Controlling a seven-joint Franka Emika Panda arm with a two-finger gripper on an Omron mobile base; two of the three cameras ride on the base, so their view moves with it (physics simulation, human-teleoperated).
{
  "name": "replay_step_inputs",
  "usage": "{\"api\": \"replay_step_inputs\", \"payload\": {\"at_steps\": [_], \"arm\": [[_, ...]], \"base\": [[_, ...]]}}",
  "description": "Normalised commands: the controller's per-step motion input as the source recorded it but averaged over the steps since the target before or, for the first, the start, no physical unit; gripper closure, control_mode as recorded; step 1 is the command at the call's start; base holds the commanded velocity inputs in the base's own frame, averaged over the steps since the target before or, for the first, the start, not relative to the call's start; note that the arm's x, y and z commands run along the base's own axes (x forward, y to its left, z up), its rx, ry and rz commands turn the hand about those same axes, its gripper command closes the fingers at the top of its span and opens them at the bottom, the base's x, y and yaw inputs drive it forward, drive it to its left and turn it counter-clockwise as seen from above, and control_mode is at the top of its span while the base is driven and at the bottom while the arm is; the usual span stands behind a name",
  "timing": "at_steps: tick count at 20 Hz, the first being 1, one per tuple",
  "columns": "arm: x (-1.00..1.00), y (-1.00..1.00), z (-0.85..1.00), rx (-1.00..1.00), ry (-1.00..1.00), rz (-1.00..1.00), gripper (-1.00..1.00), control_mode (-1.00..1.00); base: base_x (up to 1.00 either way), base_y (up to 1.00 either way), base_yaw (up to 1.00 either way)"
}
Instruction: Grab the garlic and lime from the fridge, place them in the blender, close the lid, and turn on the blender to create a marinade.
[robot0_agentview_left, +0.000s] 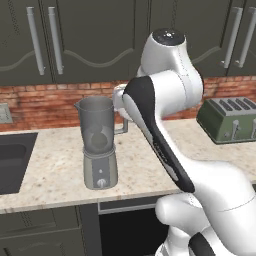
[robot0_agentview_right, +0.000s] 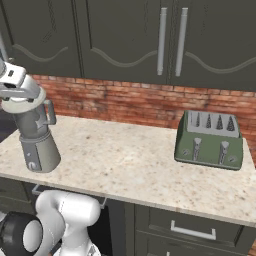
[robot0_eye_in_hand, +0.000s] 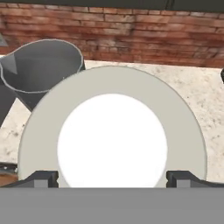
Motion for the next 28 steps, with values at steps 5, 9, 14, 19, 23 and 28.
{"api": "replay_step_inputs", "payload": {"at_steps": [5,9,14,19,23,28], "arm": [[0.31,0.64,0.00,0.00,-0.03,-0.02,1.00,-1.00],[0.55,0.47,-0.04,0.00,0.00,0.00,1.00,-1.00],[0.60,0.50,-0.08,0.00,0.00,0.00,1.00,-1.00],[0.58,0.28,-0.17,0.00,0.04,0.00,1.00,-1.00],[0.55,0.00,-0.22,0.00,0.06,0.00,1.00,-1.00],[0.50,0.09,-0.09,0.00,0.10,0.00,1.00,-1.00]], "base": [[0.00,0.00,0.00],[0.00,0.00,0.00],[0.00,0.00,0.00],[0.00,0.00,0.00],[0.00,0.00,0.00],[0.00,0.00,0.00]]}}
